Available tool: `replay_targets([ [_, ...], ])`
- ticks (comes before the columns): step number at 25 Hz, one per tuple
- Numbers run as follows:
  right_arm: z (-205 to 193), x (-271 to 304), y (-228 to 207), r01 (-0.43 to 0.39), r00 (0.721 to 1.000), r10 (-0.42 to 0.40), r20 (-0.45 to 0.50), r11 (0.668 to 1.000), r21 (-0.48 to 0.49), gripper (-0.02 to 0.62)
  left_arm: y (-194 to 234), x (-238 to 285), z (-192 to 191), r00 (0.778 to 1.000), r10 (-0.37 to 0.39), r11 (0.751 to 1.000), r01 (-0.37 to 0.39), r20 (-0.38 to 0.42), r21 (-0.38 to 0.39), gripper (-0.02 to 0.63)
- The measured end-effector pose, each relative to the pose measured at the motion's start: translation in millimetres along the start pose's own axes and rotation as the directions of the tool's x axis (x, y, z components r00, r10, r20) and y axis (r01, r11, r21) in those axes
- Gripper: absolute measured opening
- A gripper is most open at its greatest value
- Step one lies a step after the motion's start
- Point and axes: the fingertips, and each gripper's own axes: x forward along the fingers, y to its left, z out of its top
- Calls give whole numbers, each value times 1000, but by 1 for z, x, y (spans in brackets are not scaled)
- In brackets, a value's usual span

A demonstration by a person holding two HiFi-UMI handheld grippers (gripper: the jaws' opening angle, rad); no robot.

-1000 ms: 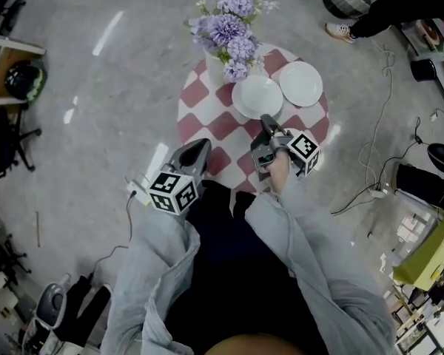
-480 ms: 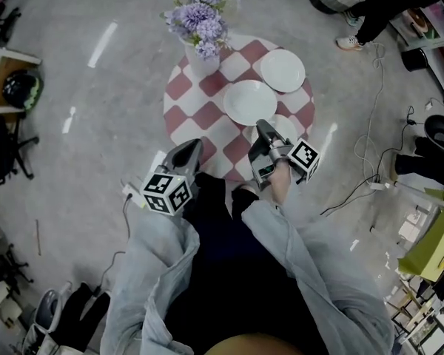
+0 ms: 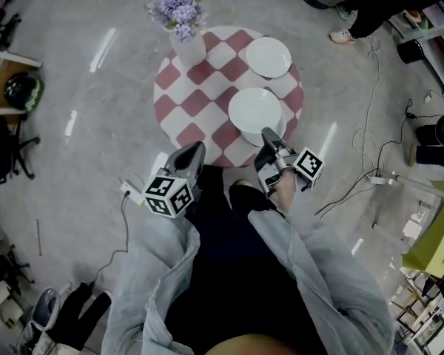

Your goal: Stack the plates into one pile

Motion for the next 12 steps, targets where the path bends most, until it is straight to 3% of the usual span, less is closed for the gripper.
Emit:
replay_targets([
  [6,6,-23,-24,6,1000,-6,18,1000,6,15,-10,-18,-20,1000,28,1000,-28,2,-7,11],
  [12,12,-32,-50,76,996,-77,36,997,11,14,-15,-28,-33,999,49,999,-49,1,-19,11],
])
